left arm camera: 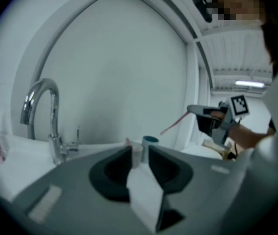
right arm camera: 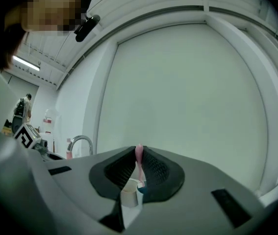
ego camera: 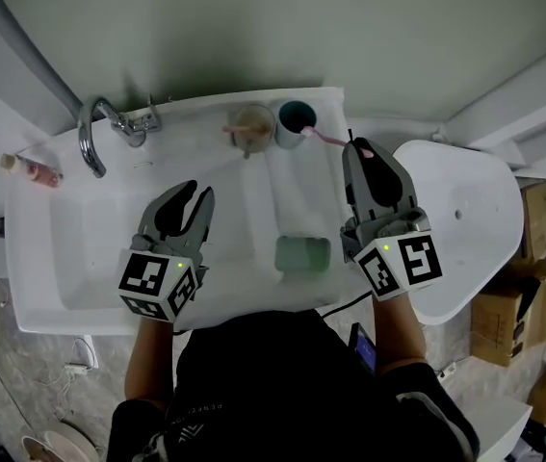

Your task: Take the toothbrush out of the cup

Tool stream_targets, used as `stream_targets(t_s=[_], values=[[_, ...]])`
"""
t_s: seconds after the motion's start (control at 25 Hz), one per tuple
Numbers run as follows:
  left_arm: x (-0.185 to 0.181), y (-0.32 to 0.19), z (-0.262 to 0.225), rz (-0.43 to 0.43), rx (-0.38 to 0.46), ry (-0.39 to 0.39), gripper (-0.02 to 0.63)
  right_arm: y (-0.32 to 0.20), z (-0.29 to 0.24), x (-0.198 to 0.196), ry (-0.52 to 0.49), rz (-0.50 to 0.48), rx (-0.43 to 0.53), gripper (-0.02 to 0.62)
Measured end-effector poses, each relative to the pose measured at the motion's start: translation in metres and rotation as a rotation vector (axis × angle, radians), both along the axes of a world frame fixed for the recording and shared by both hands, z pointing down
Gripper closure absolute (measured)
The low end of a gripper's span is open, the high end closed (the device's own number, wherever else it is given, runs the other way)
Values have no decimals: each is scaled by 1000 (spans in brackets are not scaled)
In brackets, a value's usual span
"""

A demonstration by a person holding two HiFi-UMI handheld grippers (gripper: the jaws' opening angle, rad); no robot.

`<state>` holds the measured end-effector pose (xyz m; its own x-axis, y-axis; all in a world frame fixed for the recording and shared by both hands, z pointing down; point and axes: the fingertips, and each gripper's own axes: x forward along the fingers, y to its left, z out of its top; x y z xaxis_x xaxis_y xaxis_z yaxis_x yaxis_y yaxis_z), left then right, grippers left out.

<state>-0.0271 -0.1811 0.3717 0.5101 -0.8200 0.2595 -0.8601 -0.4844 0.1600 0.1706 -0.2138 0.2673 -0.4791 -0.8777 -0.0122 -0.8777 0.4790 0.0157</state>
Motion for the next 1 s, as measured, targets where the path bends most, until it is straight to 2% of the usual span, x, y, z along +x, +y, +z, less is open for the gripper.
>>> stream_targets(t_s=[0.28,0.44,1.0], values=[[16,-13,2,58,39,-79,492,29,13,12,-68,15,-75,558],[25,-25,6,80,37,-86,488,37,26,14,-68,27,-115,558],[29,-73,24,27,17,-86,482,22,71,-2,-80,-47,-223,558]])
